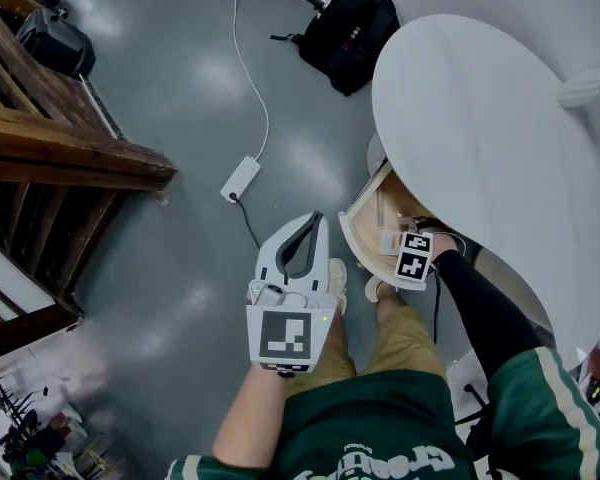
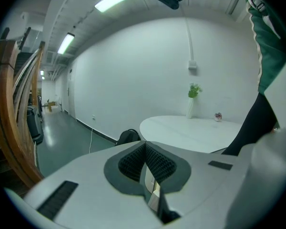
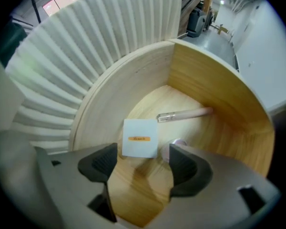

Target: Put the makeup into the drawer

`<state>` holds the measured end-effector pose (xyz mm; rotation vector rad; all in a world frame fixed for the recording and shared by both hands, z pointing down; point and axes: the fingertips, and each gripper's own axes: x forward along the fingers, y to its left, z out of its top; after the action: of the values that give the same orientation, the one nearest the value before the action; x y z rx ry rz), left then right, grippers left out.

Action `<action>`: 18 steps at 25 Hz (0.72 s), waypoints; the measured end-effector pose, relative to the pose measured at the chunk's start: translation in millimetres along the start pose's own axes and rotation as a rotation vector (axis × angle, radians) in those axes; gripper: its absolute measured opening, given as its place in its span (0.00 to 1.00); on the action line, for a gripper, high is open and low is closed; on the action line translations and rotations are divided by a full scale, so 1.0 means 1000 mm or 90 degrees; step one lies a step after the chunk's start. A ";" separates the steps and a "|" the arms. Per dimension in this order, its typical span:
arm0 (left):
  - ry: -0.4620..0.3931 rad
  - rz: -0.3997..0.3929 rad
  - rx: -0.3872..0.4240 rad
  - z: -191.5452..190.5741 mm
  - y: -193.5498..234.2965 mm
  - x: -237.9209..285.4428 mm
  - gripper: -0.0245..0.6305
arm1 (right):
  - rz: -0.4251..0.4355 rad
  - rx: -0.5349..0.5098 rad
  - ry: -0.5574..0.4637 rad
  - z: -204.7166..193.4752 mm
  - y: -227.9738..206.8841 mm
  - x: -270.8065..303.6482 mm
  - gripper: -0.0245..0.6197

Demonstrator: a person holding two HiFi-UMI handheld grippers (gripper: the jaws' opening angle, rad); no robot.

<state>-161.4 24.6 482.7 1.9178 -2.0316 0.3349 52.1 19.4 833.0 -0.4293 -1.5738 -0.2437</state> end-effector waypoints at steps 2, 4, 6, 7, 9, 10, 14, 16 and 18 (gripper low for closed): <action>-0.006 -0.005 0.002 0.005 -0.001 -0.001 0.04 | -0.019 0.025 -0.025 0.002 -0.005 -0.013 0.58; -0.010 -0.011 0.003 0.011 -0.003 -0.002 0.04 | -0.044 0.060 -0.065 0.007 -0.010 -0.030 0.58; -0.011 -0.015 0.001 0.016 -0.006 -0.002 0.04 | -0.065 0.093 -0.105 0.011 -0.013 -0.049 0.58; -0.012 -0.017 0.001 0.019 -0.007 -0.002 0.04 | -0.077 0.106 -0.122 0.012 -0.014 -0.059 0.58; -0.017 -0.027 0.006 0.026 -0.010 -0.001 0.04 | -0.102 0.132 -0.147 0.015 -0.017 -0.076 0.58; -0.020 -0.034 0.011 0.030 -0.013 -0.001 0.04 | -0.114 0.147 -0.157 0.016 -0.017 -0.085 0.58; -0.034 -0.069 0.029 0.047 -0.025 -0.004 0.04 | -0.154 0.207 -0.196 0.020 -0.009 -0.123 0.57; -0.038 -0.083 0.032 0.053 -0.033 -0.003 0.04 | -0.175 0.238 -0.225 0.022 -0.003 -0.142 0.55; -0.039 -0.093 0.036 0.056 -0.042 -0.003 0.04 | -0.203 0.280 -0.269 0.026 0.002 -0.166 0.55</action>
<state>-123.3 2.4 427.5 2.1215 -1.9243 0.3030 30.7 12.1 666.4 0.1271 -2.0478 -0.0424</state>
